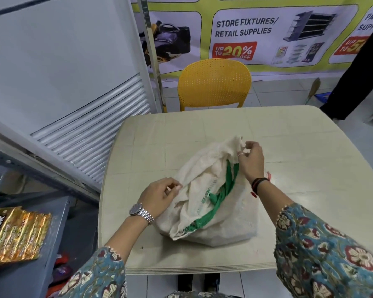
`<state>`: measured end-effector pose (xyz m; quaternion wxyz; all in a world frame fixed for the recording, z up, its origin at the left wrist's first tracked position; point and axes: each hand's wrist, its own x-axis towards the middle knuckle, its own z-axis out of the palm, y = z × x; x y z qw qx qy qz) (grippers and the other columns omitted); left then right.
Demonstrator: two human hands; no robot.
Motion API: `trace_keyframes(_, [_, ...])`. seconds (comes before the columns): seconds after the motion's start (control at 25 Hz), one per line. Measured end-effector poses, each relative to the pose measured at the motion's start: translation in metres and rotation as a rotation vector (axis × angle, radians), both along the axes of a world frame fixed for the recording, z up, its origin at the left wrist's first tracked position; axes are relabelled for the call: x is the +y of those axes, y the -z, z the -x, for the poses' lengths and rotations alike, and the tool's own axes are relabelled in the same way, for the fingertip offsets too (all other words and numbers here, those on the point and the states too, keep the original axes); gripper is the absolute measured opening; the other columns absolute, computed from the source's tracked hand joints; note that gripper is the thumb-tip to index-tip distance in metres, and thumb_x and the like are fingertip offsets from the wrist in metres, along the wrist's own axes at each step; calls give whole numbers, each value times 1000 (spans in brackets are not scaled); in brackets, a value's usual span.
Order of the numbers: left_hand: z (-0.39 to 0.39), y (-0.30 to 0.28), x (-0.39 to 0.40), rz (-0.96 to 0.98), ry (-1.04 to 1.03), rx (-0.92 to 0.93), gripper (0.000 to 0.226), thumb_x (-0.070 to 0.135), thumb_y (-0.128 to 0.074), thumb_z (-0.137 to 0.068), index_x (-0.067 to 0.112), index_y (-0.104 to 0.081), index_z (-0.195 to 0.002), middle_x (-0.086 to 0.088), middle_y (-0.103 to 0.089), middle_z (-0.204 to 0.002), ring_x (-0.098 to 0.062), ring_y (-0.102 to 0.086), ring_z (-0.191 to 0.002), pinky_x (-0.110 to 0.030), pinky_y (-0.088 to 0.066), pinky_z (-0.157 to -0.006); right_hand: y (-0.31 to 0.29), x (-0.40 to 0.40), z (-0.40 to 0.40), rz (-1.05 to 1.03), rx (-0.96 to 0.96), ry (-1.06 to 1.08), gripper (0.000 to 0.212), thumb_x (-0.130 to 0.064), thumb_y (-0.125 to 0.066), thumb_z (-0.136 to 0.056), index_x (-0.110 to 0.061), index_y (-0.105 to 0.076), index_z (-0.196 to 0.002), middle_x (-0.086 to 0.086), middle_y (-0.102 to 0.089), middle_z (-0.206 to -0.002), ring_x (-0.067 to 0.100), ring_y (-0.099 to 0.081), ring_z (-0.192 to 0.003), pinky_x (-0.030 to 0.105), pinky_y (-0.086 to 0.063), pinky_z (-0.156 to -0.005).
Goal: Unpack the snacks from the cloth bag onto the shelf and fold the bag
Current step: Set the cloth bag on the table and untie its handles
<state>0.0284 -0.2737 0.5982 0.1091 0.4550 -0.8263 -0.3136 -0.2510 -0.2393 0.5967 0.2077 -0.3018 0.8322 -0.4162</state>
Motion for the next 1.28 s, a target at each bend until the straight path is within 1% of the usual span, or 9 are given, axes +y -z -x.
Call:
trace_keyframes(0.12, [42, -2, 9, -17, 176, -29, 16, 36, -54, -87, 30, -63, -98, 9, -66, -97, -4, -59, -78, -24, -50, -69, 13, 27, -6, -95, -26, -17, 34, -13, -58, -86, -4, -51, -119, 12, -58, -113, 24, -56, -91, 28, -42, -77])
trace_keyframes(0.24, [75, 10, 21, 5, 263, -224, 32, 53, -54, -80, 28, -57, -100, 6, -59, -102, -11, -58, -92, -31, -52, -72, 25, 42, -10, -319, -153, -126, 32, -34, -68, -84, -13, -57, -106, 4, -61, -96, 19, -56, -88, 29, -46, -80])
trace_keyframes(0.36, [84, 26, 23, 54, 234, -409, 53, 67, -55, -71, 23, -53, -101, 2, -53, -110, -17, -53, -101, -32, -48, -81, 33, 47, -8, -308, -179, -136, 16, -29, -72, -80, -19, -59, -81, -1, -63, -79, 19, -60, -82, 31, -49, -77])
trace_keyframes(0.6, [60, 39, 18, 73, 202, -431, 36, 57, -55, -76, 27, -54, -95, 5, -58, -101, -16, -56, -97, -32, -47, -81, 0, 44, 9, -217, -477, -52, 21, -16, -45, -94, -15, -56, -77, 5, -65, -76, 15, -59, -63, 24, -47, -52])
trace_keyframes(0.72, [56, 34, 15, 89, 154, -377, 20, 38, -47, -83, 23, -59, -84, 3, -62, -90, -18, -60, -85, -33, -52, -68, -29, 25, 23, 155, -947, 61, 27, -15, -37, -99, -11, -57, -82, -1, -67, -64, 11, -53, -60, 19, -44, -49])
trace_keyframes(0.84, [53, 33, 14, 49, 142, -351, 20, 37, -48, -83, 20, -58, -83, 1, -63, -89, -18, -60, -81, -34, -53, -65, -48, 7, 45, 717, -1245, 214, 29, -22, -37, -102, -8, -56, -85, 1, -66, -69, 12, -62, -74, 23, -55, -81])
trace_keyframes(0.96, [51, 33, 19, 36, 134, -420, 35, 63, -53, -72, 29, -54, -83, 7, -61, -91, -15, -58, -89, -31, -49, -73, -23, 8, 43, 466, -1001, 328, 14, -8, -38, -98, -2, -51, -99, 8, -50, -77, 16, -54, -68, 25, -55, -64])
trace_keyframes(1.08, [54, 34, 24, 92, 176, -558, 42, 67, -52, -68, 31, -55, -90, 4, -58, -101, -18, -55, -99, -35, -46, -85, 15, 32, 21, 19, -675, 275, 45, -4, -50, -89, 2, -41, -132, 20, -61, -111, 24, -64, -82, 32, -58, -65])
trace_keyframes(1.28, [52, 32, 19, -11, 139, -404, 14, 44, -59, -78, 30, -59, -81, 8, -64, -91, -14, -59, -92, -33, -51, -79, 23, 70, -33, -134, 100, -38, 26, -23, -66, -78, -12, -58, -100, 5, -61, -96, 22, -58, -86, 32, -48, -72])
